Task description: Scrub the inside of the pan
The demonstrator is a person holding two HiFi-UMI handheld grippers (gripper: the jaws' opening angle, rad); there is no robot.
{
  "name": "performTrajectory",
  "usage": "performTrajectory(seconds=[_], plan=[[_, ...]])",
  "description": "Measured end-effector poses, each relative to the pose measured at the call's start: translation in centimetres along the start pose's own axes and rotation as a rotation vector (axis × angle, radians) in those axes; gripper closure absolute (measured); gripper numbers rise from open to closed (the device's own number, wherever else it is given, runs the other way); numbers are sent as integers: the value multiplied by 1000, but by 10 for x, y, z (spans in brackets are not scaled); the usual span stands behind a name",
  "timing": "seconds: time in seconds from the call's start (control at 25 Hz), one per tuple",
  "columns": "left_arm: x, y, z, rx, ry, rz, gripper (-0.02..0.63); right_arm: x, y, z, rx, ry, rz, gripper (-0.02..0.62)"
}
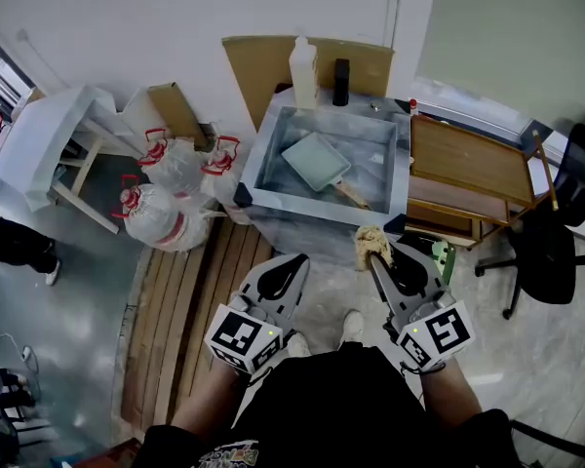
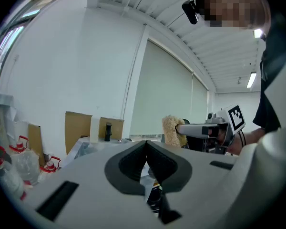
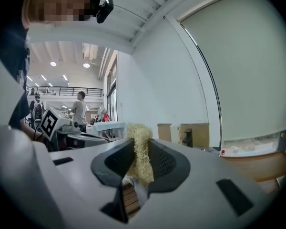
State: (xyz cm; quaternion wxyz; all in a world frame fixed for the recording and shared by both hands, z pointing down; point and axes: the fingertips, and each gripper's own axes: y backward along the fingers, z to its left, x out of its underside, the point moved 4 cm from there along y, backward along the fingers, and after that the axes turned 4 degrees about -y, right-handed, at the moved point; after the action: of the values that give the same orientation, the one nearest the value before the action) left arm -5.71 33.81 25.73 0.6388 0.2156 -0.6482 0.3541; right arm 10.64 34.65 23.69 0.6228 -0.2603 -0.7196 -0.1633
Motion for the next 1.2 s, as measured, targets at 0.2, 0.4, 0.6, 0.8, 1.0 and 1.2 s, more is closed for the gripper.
performTrajectory(seconds=[0.2,0.4,0.6,0.8,1.0,1.2], plan=[[1,-6,-3,-2,0,4,600,-1,0,-6,-9,6,-7,502],[3,-13,-6,-10,-1,0,600,-3,-1,-15,-22,10,-13,502],[1,-25,-11,-27,0,14,600,-10,-5,-31,-46,15,-22,502],[-3,-38,-12,-58,-2,15,600,-16,-10,-51,-73,22,-27,502],[-10,-52,-15,-91,-15,-13,600,-22,-15,-69,-100,33,-34,502],[-18,-68,-18,-122,-19,-36,600,-30,-20,-90,-124,44,-42,502]])
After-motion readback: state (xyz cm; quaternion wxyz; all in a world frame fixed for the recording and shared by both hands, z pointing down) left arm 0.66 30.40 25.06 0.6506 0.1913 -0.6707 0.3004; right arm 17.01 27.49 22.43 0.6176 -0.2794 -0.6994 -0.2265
